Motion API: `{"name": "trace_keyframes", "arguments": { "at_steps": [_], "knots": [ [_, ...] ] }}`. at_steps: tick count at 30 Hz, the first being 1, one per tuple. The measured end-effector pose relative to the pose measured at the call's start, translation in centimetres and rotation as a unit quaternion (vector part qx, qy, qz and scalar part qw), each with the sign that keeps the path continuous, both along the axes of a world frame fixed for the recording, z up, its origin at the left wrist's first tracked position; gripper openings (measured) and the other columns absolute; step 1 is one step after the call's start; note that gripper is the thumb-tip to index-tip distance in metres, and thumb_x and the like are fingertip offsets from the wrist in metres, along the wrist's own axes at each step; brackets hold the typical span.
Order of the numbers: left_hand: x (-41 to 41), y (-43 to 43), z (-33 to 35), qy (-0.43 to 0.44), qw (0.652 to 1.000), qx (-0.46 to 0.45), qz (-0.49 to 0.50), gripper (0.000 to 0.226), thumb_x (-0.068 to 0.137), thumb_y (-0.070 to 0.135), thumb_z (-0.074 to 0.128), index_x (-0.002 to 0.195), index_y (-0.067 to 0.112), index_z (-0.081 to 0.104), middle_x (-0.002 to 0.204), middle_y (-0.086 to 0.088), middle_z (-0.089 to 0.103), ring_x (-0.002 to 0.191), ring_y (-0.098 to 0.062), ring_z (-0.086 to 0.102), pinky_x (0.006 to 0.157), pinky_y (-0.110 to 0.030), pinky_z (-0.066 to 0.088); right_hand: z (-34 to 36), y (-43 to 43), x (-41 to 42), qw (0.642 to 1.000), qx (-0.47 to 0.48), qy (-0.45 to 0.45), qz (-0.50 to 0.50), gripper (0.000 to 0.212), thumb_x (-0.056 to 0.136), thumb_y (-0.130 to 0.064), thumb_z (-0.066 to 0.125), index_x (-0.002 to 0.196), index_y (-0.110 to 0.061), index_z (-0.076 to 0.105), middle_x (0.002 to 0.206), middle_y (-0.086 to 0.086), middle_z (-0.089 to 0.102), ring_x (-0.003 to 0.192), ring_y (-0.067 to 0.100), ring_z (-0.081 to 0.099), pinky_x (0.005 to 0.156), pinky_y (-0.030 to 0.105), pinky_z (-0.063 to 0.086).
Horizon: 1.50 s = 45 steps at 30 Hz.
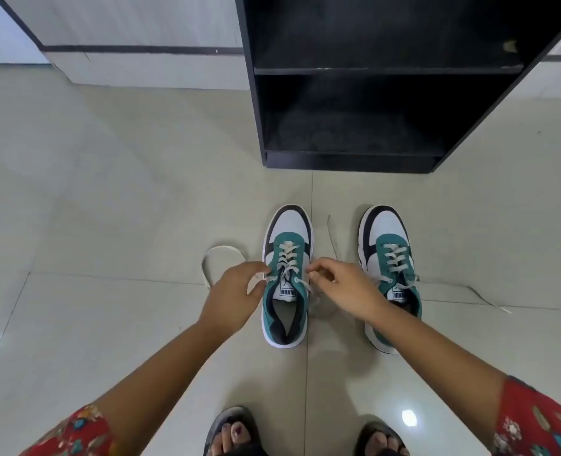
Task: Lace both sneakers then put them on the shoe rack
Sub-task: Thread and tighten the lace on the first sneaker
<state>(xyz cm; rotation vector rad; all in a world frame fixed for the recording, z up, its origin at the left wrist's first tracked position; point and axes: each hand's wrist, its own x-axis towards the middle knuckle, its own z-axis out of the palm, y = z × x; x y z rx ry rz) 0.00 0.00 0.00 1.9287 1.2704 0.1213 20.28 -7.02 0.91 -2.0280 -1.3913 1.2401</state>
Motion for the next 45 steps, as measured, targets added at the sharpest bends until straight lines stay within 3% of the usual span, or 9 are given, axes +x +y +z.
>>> {"name": "trace_keyframes", "arguments": {
  "at_steps": [4,9,12,15,20,24,31,35,45],
  "knots": [
    [0.1,-0.9,-0.7,-0.008,0.999,0.032,0.029,0.026,0.092,0.026,0.051,0.117,0.028,0.059,0.120,0.010,0.062,0.111,-0.011,0.055,0.093,-0.027,0.045,-0.9,-1.0,-1.6,0.999,0.030,-0.031,-0.029,0.023,0.091,-0.036,0.053,0.105,-0.022,0.064,0.094,-0.010,0.068,0.086,0.007,0.062,0.077,0.025,0.051],
    [-1.1,0.8,-0.7,0.017,0.986,0.164,-0.034,0.019,0.090,0.022,0.049,0.096,0.025,0.066,0.093,0.005,0.069,0.085,-0.017,0.063,0.075,-0.035,0.051,-0.2,-1.3,-0.9,0.997,0.028,-0.066,-0.027,0.011,0.090,-0.024,0.055,0.091,-0.019,0.065,0.083,-0.005,0.069,0.075,0.012,0.063,0.071,0.033,0.054],
    [-1.9,1.6,-0.3,0.008,0.993,0.108,-0.050,0.014,0.089,0.020,0.050,0.095,0.027,0.059,0.094,0.011,0.070,0.089,-0.013,0.063,0.094,-0.041,0.045,0.7,-0.9,-0.1,0.998,0.002,-0.062,-0.005,0.011,0.090,-0.025,0.055,0.096,-0.022,0.063,0.080,-0.006,0.067,0.073,0.013,0.063,0.069,0.034,0.052],
    [-0.9,1.2,0.4,0.027,0.996,0.050,-0.066,0.018,0.091,0.031,0.050,0.108,0.033,0.053,0.096,0.014,0.069,0.101,-0.007,0.060,0.114,-0.044,0.018,1.7,0.0,-0.6,0.996,0.016,-0.090,0.011,0.016,0.089,-0.034,0.056,0.101,-0.025,0.060,0.071,-0.008,0.061,0.065,0.005,0.056,0.059,0.026,0.044],
    [1.7,1.2,2.1,0.168,0.960,0.187,-0.123,0.023,0.092,0.034,0.048,0.099,0.031,0.069,0.098,0.008,0.066,0.099,-0.015,0.060,0.115,-0.049,0.005,2.3,1.7,-2.2,0.935,0.065,-0.325,0.127,0.026,0.094,-0.035,0.047,0.101,-0.020,0.066,0.099,0.001,0.067,0.092,0.022,0.060,0.073,0.032,0.044],
    [1.7,1.6,2.4,0.226,0.927,0.260,-0.146,0.024,0.091,0.030,0.048,0.087,0.022,0.070,0.087,0.004,0.065,0.088,-0.020,0.062,0.114,-0.054,0.005,2.7,1.4,-1.6,0.936,0.060,-0.323,0.126,0.024,0.093,-0.030,0.047,0.095,-0.016,0.066,0.097,0.002,0.066,0.092,0.022,0.058,0.074,0.032,0.044],
    [1.1,1.4,1.4,0.280,0.923,0.229,-0.132,0.025,0.090,0.029,0.042,0.090,0.022,0.067,0.096,0.006,0.065,0.096,-0.018,0.060,0.113,-0.055,0.001,2.3,0.1,-1.0,0.944,0.016,-0.314,0.098,0.020,0.084,-0.023,0.049,0.083,-0.009,0.062,0.087,0.007,0.064,0.079,0.026,0.056,0.067,0.030,0.038],
    [0.5,1.8,1.2,0.281,0.927,0.223,-0.114,0.022,0.090,0.029,0.047,0.091,0.021,0.068,0.097,0.006,0.066,0.099,-0.019,0.059,0.112,-0.057,0.003,1.5,-0.2,-0.3,0.949,0.010,-0.309,0.056,0.020,0.082,-0.024,0.051,0.080,-0.008,0.063,0.083,0.008,0.065,0.075,0.025,0.058,0.060,0.029,0.038],
    [-0.1,1.4,0.5,0.250,0.928,0.255,-0.107,0.015,0.087,0.027,0.056,0.082,0.021,0.069,0.088,0.005,0.067,0.091,-0.023,0.062,0.111,-0.060,0.009,0.6,-0.2,0.1,0.947,0.018,-0.316,0.052,0.019,0.084,-0.025,0.054,0.084,-0.010,0.067,0.085,0.006,0.067,0.081,0.025,0.060,0.069,0.032,0.044]
  ]
}}
